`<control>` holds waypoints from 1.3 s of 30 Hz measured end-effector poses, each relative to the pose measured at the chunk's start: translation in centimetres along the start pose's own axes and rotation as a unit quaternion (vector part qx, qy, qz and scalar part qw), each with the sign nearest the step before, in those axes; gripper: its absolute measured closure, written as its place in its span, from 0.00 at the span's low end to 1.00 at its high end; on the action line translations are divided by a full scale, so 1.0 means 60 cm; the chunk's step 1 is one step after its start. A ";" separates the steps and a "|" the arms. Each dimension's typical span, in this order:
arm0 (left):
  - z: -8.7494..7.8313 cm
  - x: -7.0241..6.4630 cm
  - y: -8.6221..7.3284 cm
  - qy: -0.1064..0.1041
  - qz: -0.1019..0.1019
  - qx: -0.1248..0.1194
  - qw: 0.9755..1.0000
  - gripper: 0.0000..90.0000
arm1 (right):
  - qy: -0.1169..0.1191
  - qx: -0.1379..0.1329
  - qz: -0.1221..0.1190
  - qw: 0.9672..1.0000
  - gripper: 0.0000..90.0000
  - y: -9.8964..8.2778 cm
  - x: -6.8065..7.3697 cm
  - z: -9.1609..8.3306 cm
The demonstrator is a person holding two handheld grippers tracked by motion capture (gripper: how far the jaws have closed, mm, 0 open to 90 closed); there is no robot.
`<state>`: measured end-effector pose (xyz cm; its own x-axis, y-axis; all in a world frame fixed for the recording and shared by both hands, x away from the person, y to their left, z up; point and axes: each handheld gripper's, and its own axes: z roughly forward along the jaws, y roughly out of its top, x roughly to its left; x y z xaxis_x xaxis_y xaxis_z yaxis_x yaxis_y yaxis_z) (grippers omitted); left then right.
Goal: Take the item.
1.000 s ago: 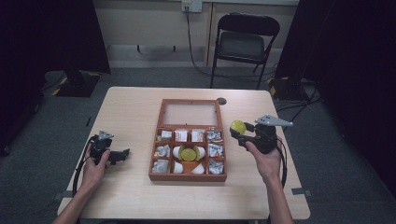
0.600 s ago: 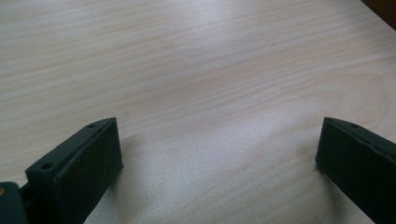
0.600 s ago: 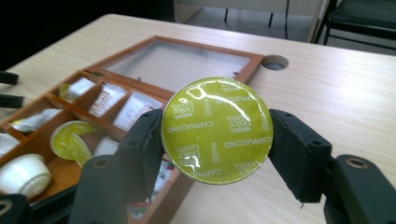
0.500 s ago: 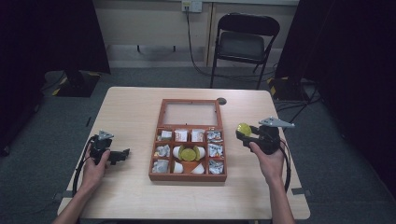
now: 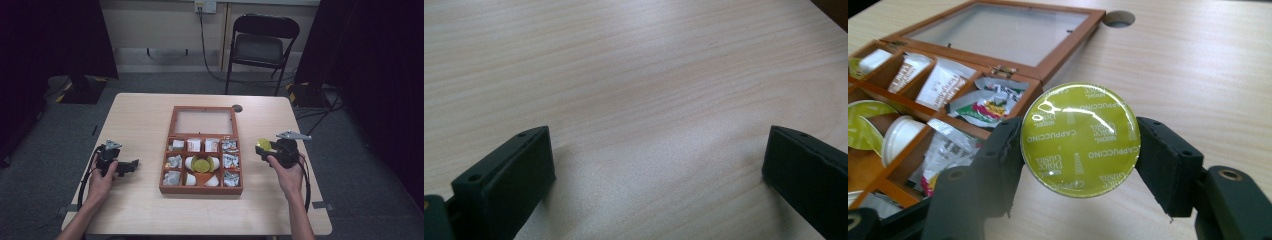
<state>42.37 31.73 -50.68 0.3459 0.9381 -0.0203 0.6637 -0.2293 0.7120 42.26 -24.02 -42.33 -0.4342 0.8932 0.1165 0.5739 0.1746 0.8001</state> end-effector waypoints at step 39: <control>0.000 0.000 0.000 0.000 0.002 0.001 1.000 0.00 | -0.014 0.073 -0.011 0.997 0.28 -0.046 -0.009 0.081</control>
<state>42.37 31.76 -50.67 0.3474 0.9375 -0.0175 0.6640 -0.2328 0.7106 44.26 -22.96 -47.44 -0.4288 0.8997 0.0820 0.6605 0.2503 0.7078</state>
